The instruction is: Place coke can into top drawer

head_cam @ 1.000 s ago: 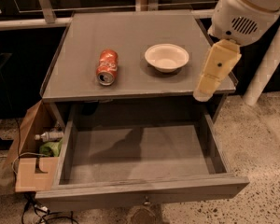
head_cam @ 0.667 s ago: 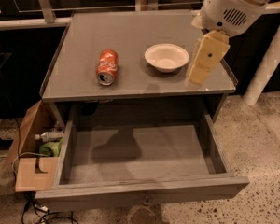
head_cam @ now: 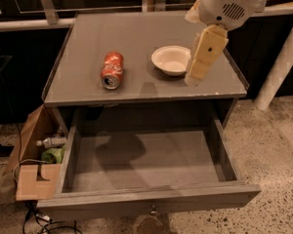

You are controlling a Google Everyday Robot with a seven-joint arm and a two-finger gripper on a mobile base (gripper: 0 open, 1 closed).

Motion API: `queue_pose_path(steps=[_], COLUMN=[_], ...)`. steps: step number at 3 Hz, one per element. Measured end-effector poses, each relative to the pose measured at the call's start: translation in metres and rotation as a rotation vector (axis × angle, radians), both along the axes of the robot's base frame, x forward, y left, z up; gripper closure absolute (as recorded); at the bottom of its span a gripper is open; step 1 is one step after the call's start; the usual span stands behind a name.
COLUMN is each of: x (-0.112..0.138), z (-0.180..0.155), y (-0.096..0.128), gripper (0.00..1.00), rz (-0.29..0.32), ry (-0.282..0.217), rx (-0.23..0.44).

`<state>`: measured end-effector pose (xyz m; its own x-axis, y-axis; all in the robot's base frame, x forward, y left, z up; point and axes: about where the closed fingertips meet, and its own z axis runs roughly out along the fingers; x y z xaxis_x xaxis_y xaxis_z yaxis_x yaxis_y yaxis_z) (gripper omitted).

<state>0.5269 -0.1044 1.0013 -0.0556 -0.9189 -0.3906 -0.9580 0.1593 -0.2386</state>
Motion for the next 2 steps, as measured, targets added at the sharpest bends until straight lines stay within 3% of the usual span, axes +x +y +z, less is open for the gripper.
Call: queue_pose_path(steps=[1, 2], x=[0.0, 0.014], z=[0.0, -0.002], y=[0.0, 0.026], gripper=[0.0, 0.0], rz=[0.0, 0.066], ry=[0.0, -0.01], rx=[0.0, -0.015])
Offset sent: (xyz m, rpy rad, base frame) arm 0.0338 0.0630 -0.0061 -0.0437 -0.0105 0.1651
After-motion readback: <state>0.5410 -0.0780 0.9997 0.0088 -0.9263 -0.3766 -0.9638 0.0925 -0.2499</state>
